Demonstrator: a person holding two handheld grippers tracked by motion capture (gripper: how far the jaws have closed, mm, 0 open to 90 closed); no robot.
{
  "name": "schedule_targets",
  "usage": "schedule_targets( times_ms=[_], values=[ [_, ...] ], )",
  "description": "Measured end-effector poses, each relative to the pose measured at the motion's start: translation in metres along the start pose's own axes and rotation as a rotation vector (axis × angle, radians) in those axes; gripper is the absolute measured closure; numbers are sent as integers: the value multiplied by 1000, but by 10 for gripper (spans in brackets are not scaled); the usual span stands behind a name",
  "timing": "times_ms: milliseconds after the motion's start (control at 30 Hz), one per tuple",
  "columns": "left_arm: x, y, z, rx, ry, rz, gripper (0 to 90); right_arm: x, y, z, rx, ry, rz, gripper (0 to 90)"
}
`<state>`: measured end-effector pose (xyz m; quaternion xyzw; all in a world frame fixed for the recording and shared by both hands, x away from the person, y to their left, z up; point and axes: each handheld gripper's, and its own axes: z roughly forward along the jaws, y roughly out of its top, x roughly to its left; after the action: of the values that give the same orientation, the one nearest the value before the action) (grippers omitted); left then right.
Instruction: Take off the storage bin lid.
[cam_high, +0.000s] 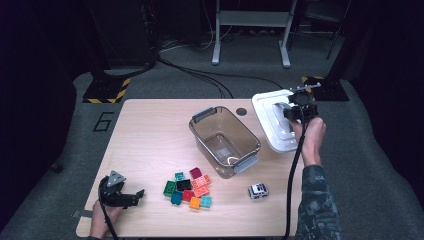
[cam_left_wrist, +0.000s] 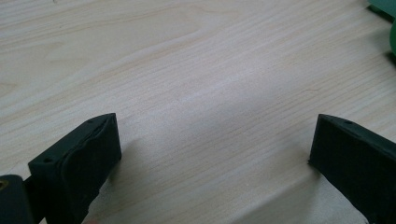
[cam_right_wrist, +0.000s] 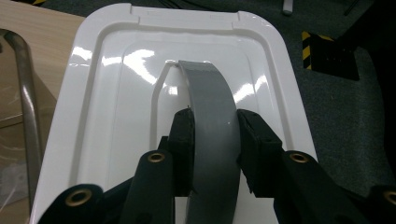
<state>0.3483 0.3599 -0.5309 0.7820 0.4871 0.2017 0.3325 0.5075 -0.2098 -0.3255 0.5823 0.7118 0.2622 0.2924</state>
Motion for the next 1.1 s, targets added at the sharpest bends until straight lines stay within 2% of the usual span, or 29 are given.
schedule_targets(
  times_ms=[300,467,600,633,700,1100],
  values=[
    [0,0,0,0,0,-1,18,-16,-12,12,11,-24,58,675],
    [0,0,0,0,0,-1,18,-21,-18,18,16,-33,73,674],
    [0,0,0,-1,0,-1,18,-24,-29,29,31,-46,101,674],
    [1,0,-1,9,-1,11,18,-24,-29,29,31,-46,101,674],
    [1,0,0,6,0,11,18,-27,-35,37,47,-51,103,674],
    [0,0,0,1,0,0,18,-24,-59,61,88,-40,130,674]
  ],
)
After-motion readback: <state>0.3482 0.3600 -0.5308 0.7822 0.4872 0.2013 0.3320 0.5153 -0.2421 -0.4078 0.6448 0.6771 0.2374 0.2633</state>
